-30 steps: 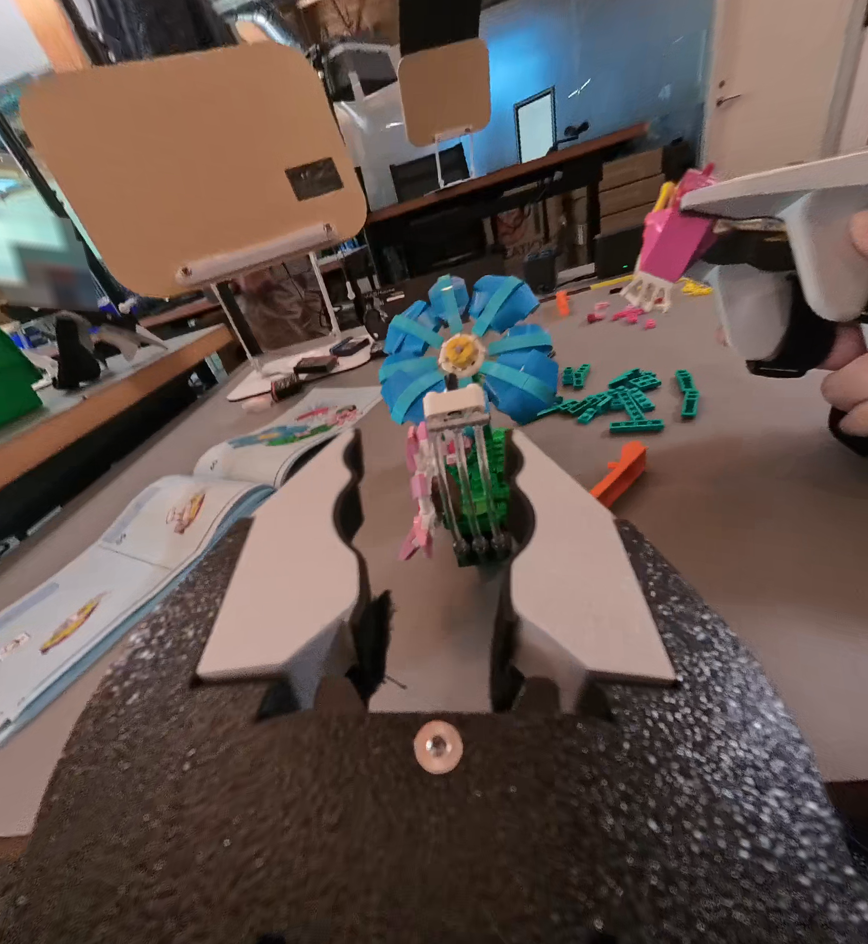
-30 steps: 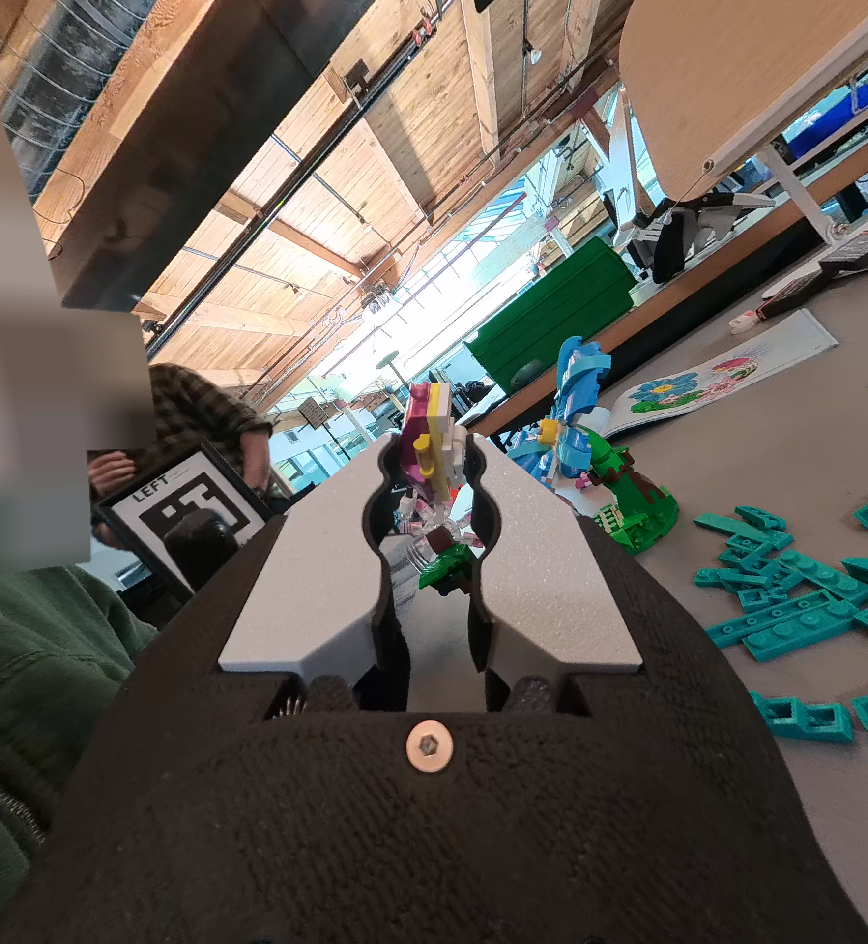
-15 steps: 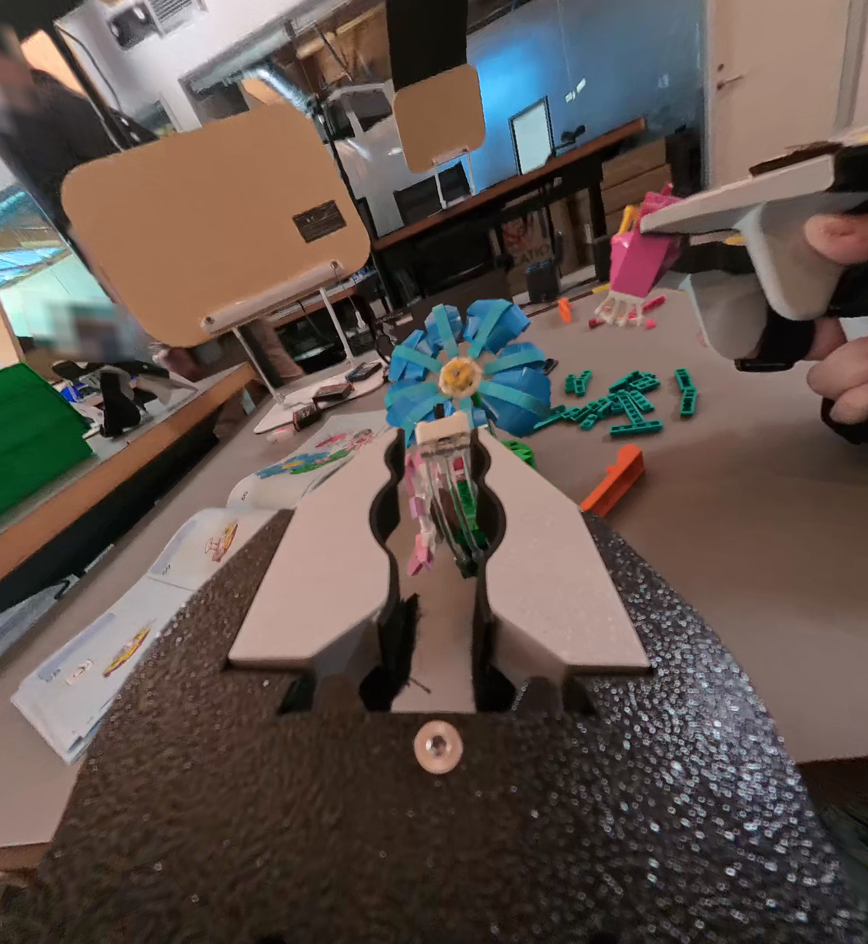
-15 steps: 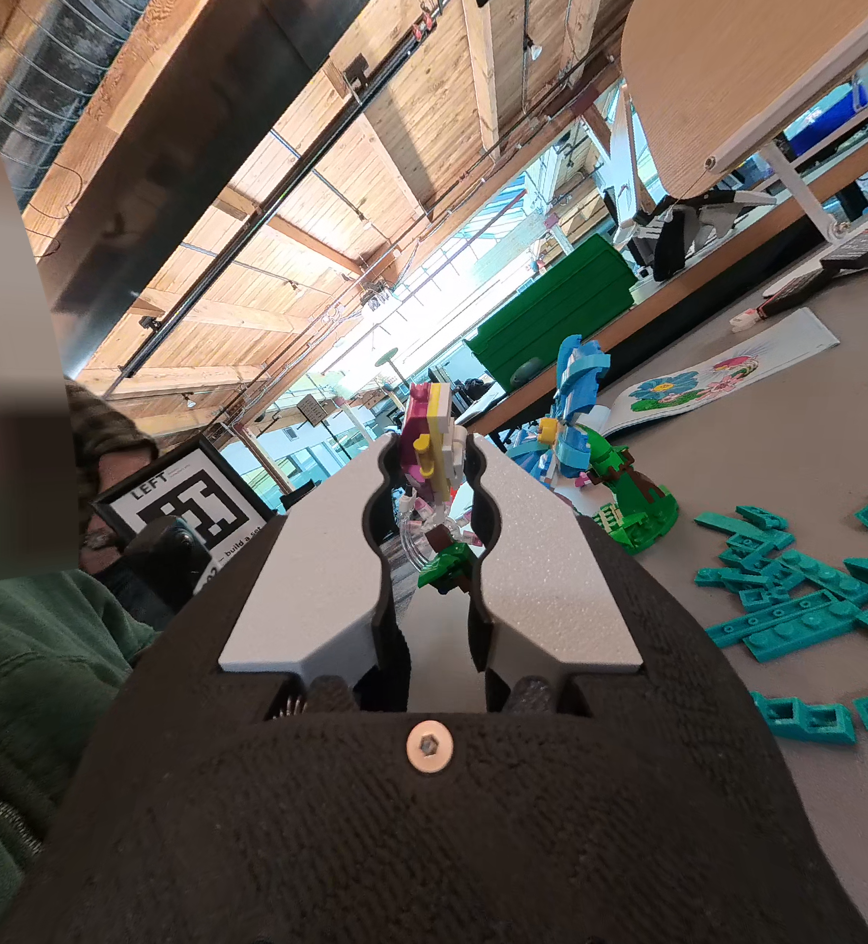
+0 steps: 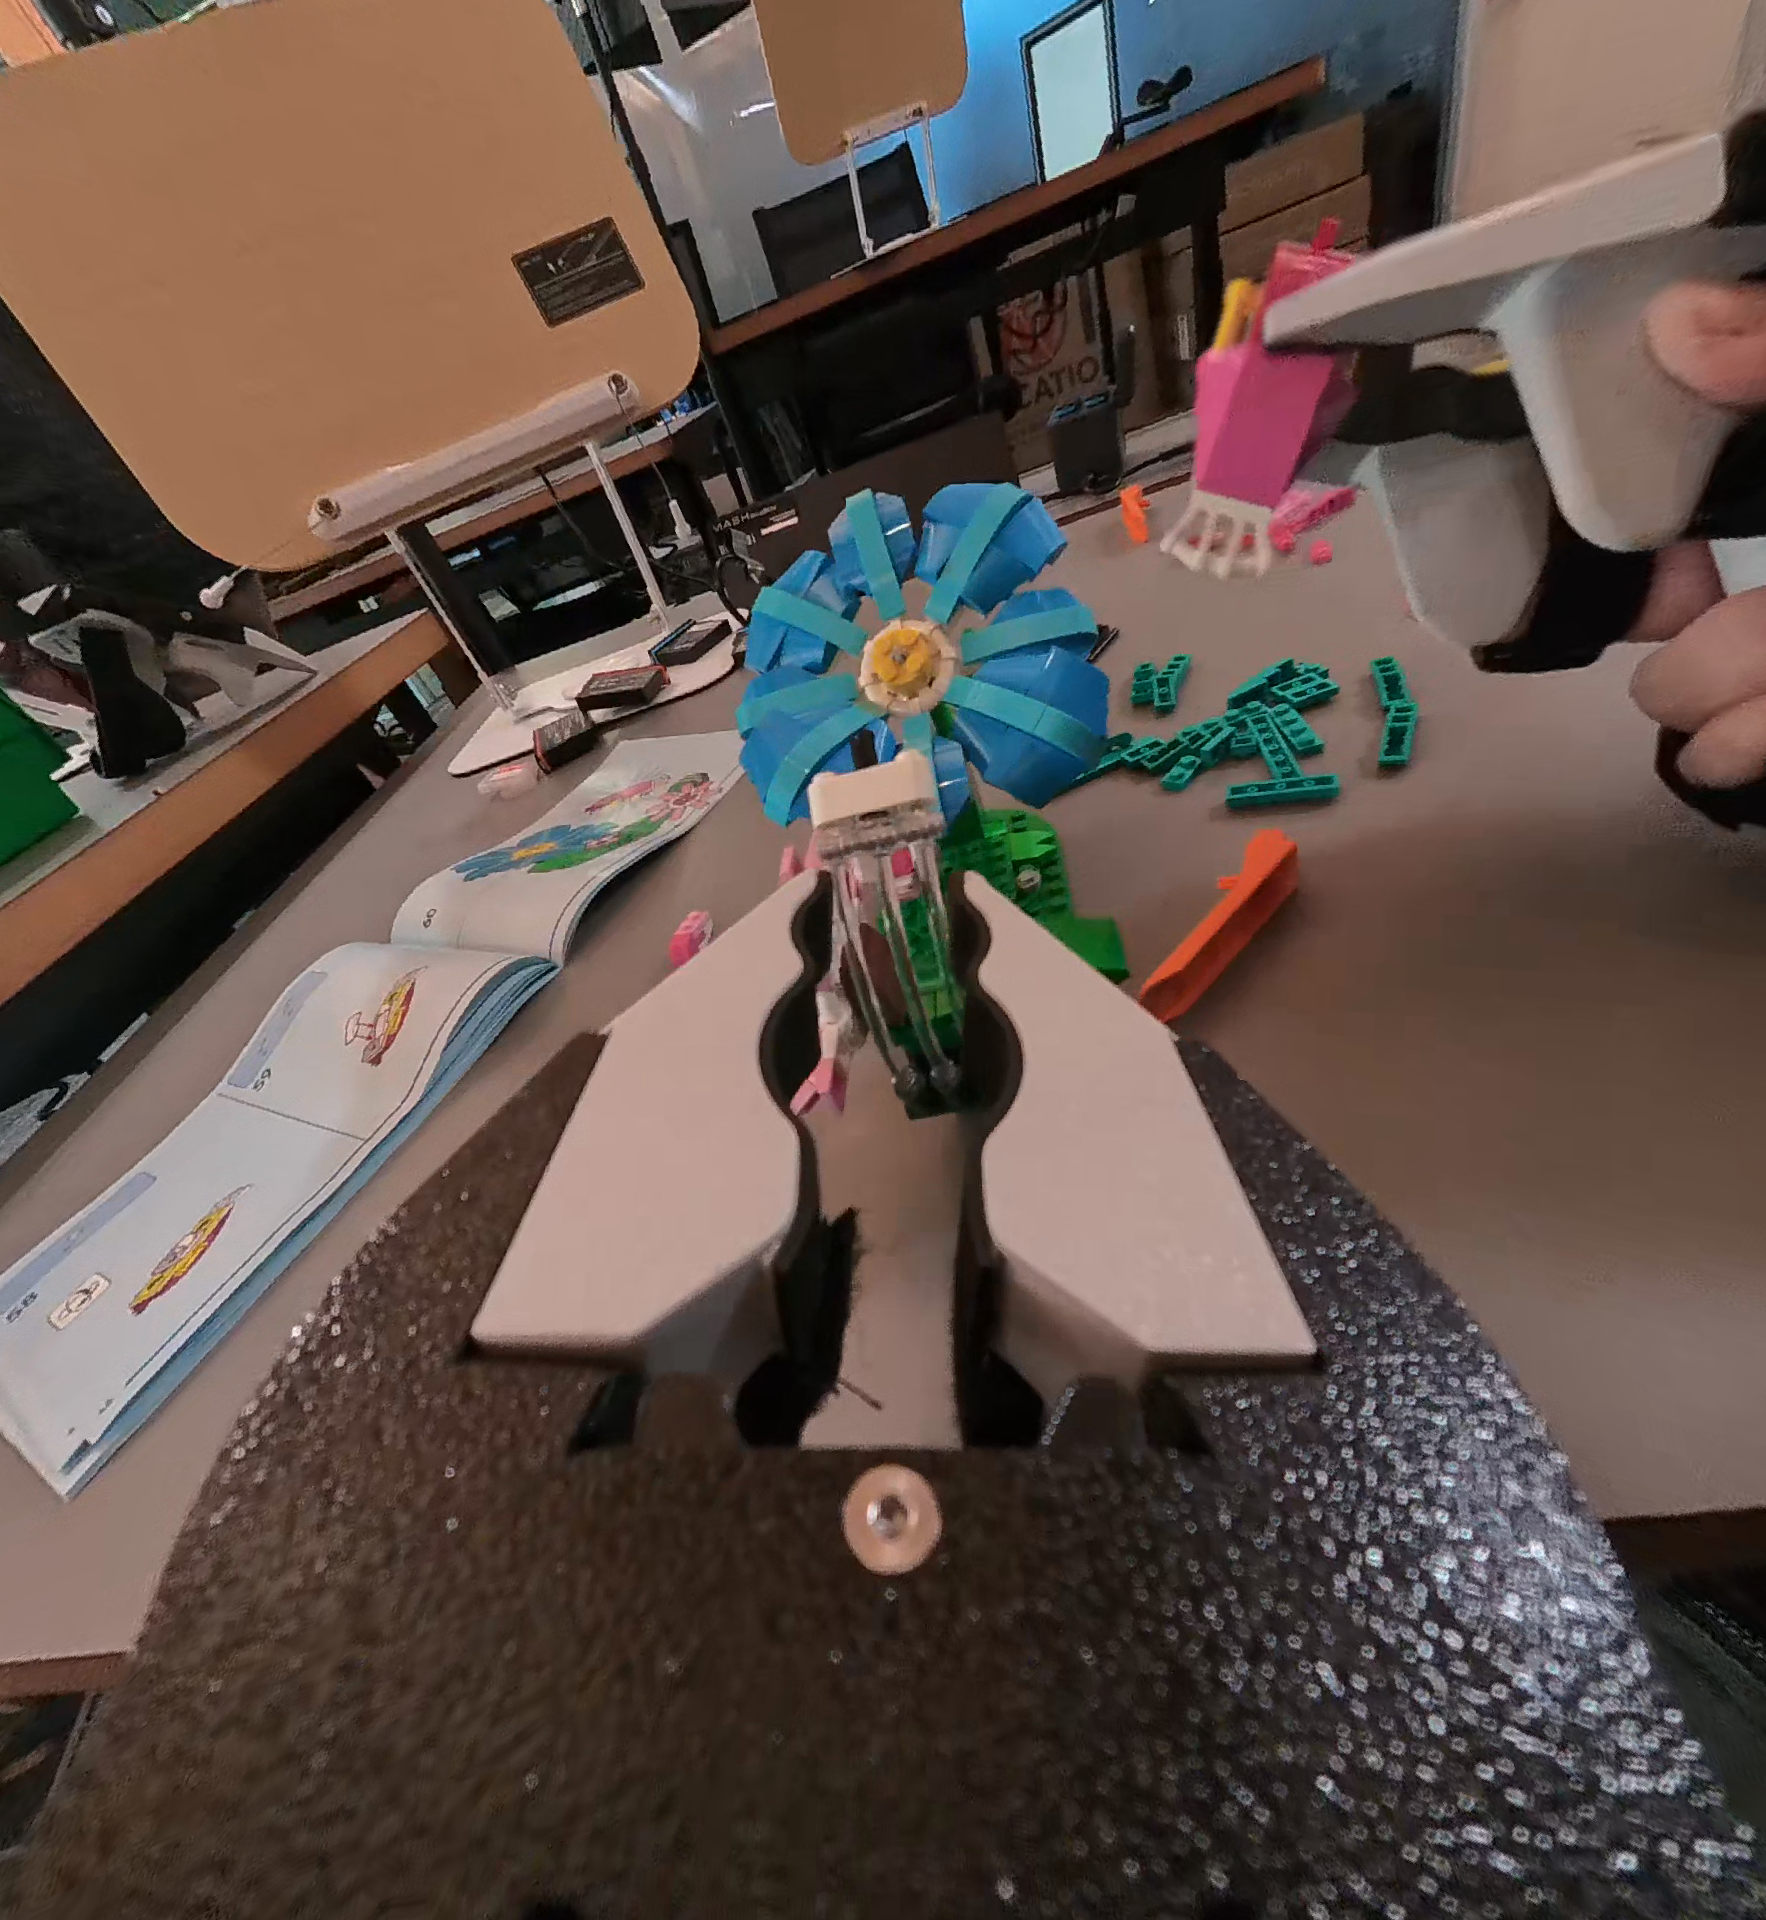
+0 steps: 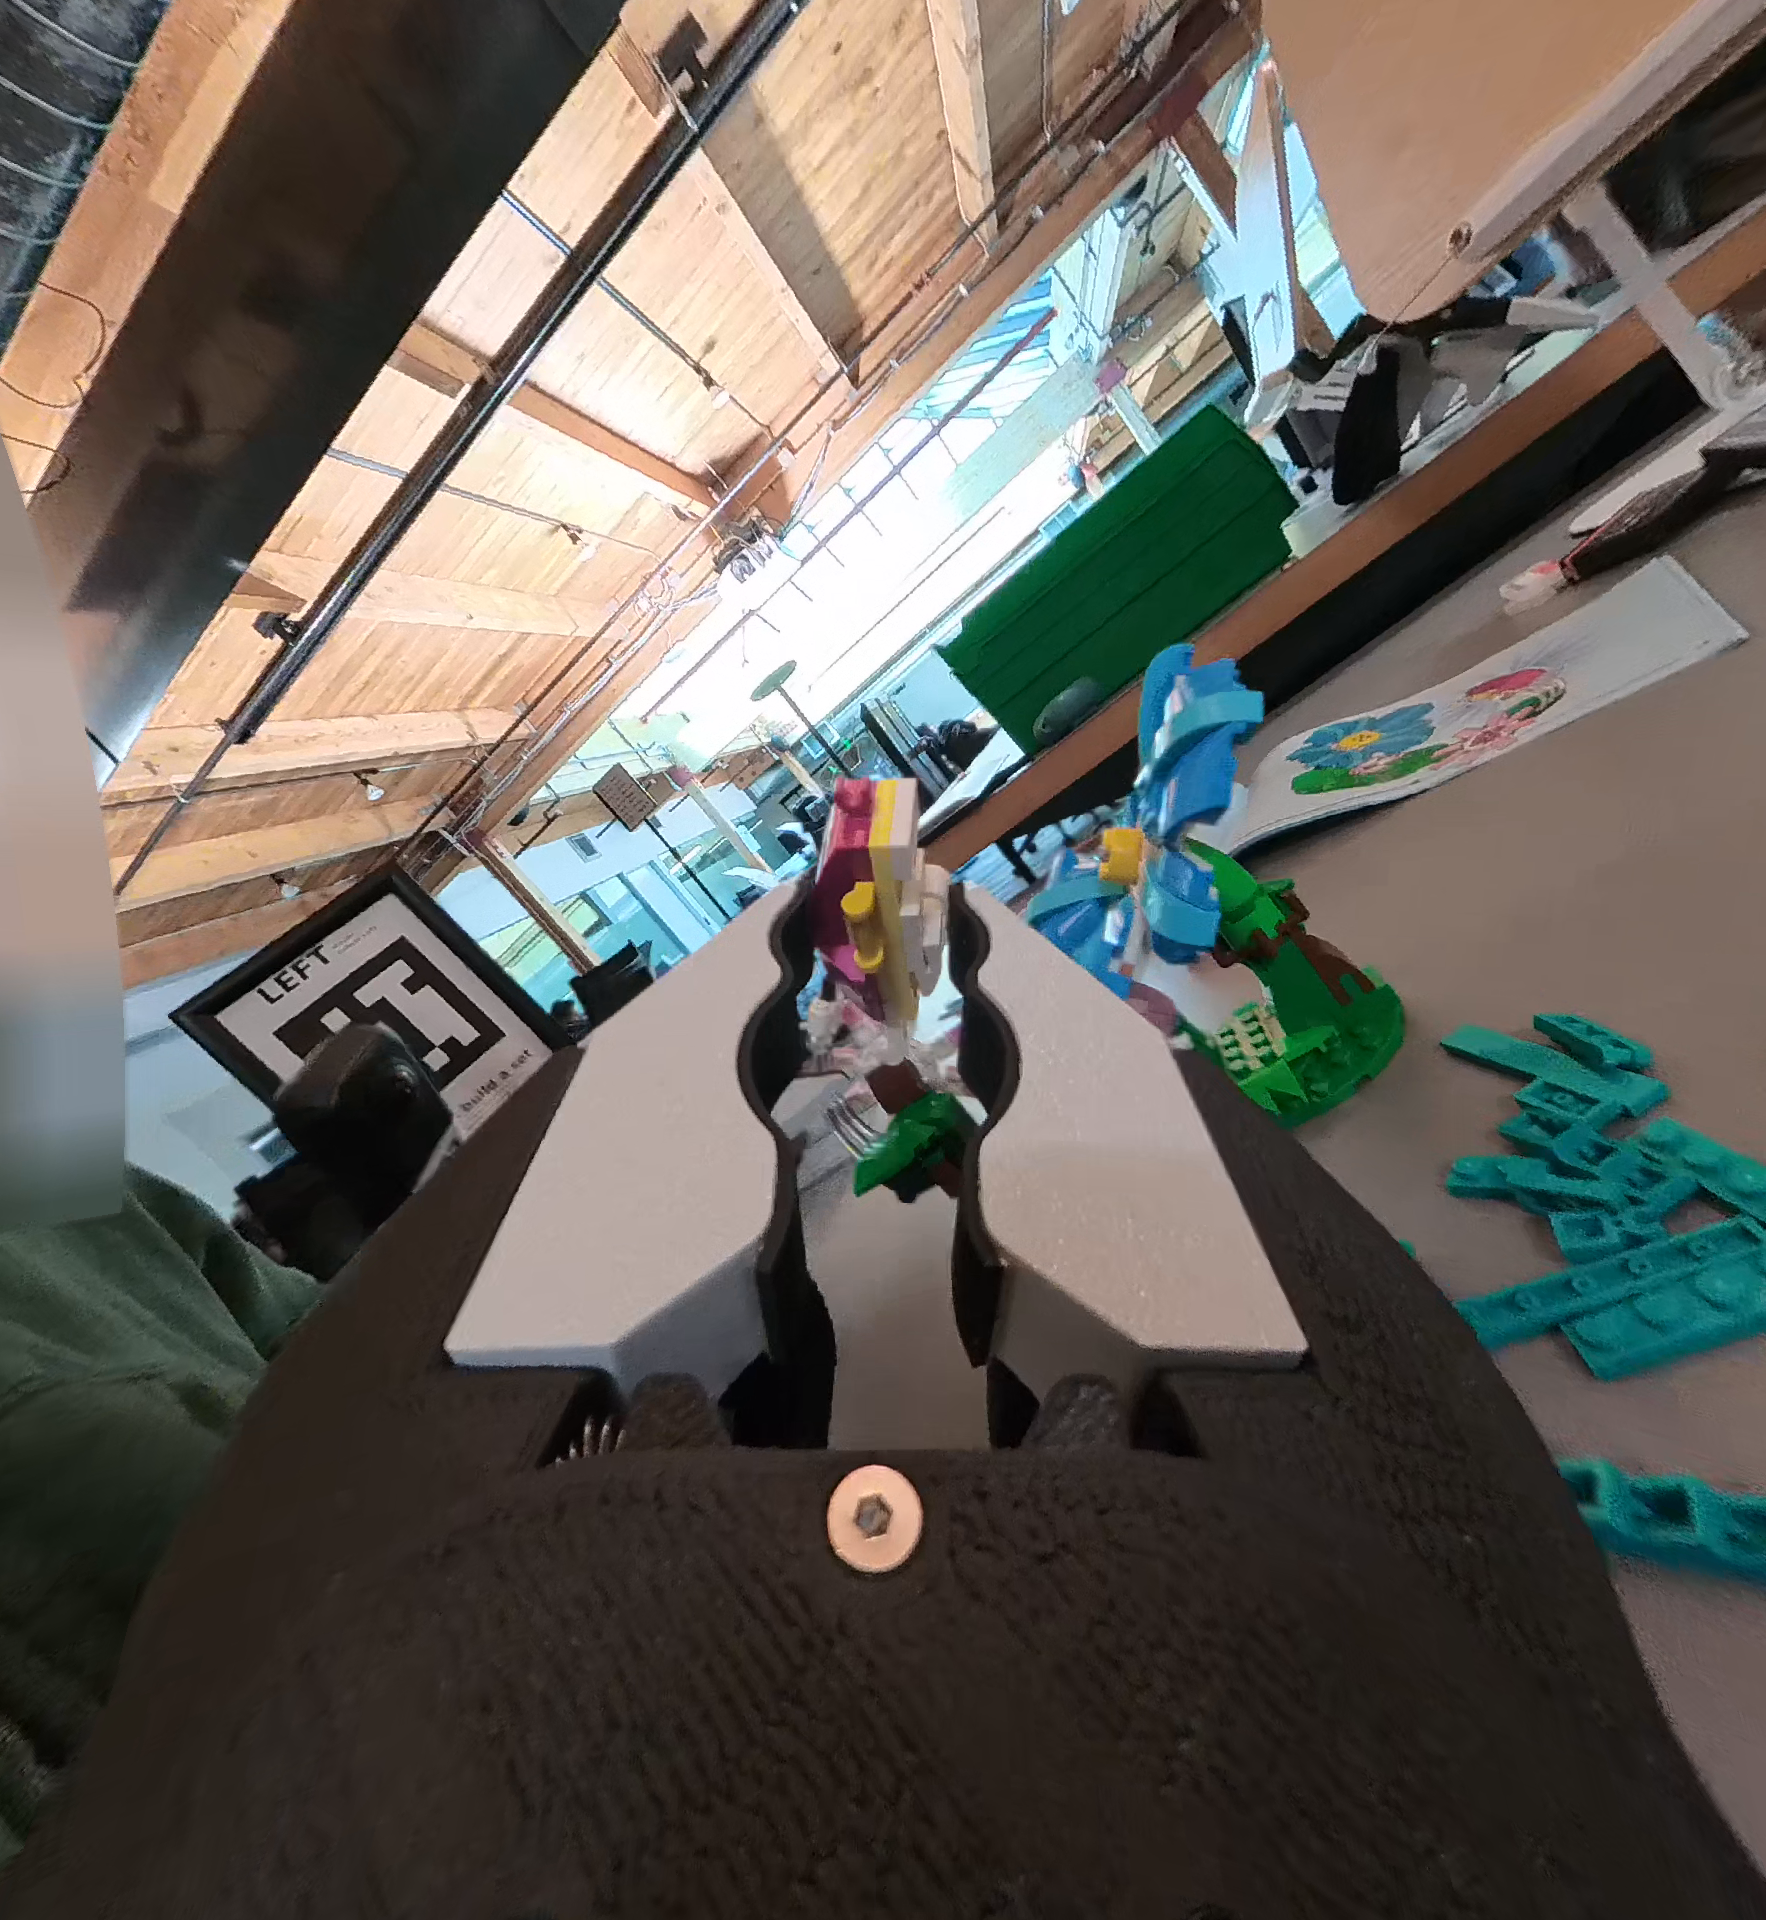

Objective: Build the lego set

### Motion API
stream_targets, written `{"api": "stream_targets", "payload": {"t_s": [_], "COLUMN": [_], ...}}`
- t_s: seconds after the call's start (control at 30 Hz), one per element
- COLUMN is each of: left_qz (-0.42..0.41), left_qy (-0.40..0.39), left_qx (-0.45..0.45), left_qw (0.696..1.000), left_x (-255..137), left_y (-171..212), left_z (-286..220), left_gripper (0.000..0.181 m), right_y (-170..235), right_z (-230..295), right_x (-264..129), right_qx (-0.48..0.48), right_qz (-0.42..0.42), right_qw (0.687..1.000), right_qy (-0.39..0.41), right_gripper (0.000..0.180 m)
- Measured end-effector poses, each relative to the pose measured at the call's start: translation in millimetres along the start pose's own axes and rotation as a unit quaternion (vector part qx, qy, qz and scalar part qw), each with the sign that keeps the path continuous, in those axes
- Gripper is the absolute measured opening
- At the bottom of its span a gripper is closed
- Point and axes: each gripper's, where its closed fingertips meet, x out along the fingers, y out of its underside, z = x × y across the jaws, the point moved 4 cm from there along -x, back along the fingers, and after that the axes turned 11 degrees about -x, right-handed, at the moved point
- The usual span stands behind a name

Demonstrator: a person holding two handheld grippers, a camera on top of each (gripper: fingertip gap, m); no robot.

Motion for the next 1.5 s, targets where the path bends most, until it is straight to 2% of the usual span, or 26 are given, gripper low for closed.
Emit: {"api": "stream_targets", "payload": {"t_s": [0.1, 0.27, 0.47, 0.57, 0.7, 0.77, 0.87, 0.97, 1.17, 1.33, 1.5], "left_qz": [0.001, -0.002, -0.007, -0.007, -0.009, -0.01, -0.011, -0.013, -0.016, -0.015, -0.008], "left_qy": [-0.003, -0.004, -0.002, -0.002, -0.001, 0.0, 0.001, 0.003, 0.013, 0.043, 0.092], "left_qx": [-0.002, 0.0, 0.006, 0.013, 0.017, 0.017, 0.017, 0.018, 0.022, 0.02, -0.002], "left_qw": [1.0, 1.0, 1.0, 1.0, 1.0, 1.0, 1.0, 1.0, 1.0, 0.999, 0.996], "left_x": [0, 1, 1, 1, 1, 1, 1, 1, 1, 1, 4], "left_y": [0, 0, 1, 1, 1, 1, 1, 0, 0, -4, -7], "left_z": [1, 1, 2, 2, 3, 3, 3, 2, -4, -17, -40], "left_gripper": [0.019, 0.018, 0.018, 0.018, 0.018, 0.019, 0.019, 0.018, 0.019, 0.022, 0.03], "right_y": [-4, 4, 17, 19, 26, 29, 28, 24, 14, -7, -21], "right_z": [7, 11, 8, 10, 7, 8, 16, 19, 27, 39, 48], "right_x": [19, 51, 70, 74, 74, 75, 76, 76, 71, 55, 35], "right_qx": [0.04, 0.185, 0.315, 0.389, 0.426, 0.394, 0.277, 0.208, 0.155, 0.113, 0.126], "right_qz": [0.015, 0.041, 0.024, 0.004, -0.006, 0.01, 0.057, 0.08, 0.066, 0.025, 0.0], "right_qw": [0.999, 0.98, 0.946, 0.915, 0.898, 0.913, 0.955, 0.972, 0.982, 0.98, 0.967], "right_qy": [-0.022, -0.057, -0.076, -0.108, -0.115, -0.103, -0.087, -0.069, -0.09, -0.161, -0.221], "right_gripper": [0.024, 0.023, 0.023, 0.024, 0.024, 0.024, 0.024, 0.024, 0.024, 0.024, 0.024]}}
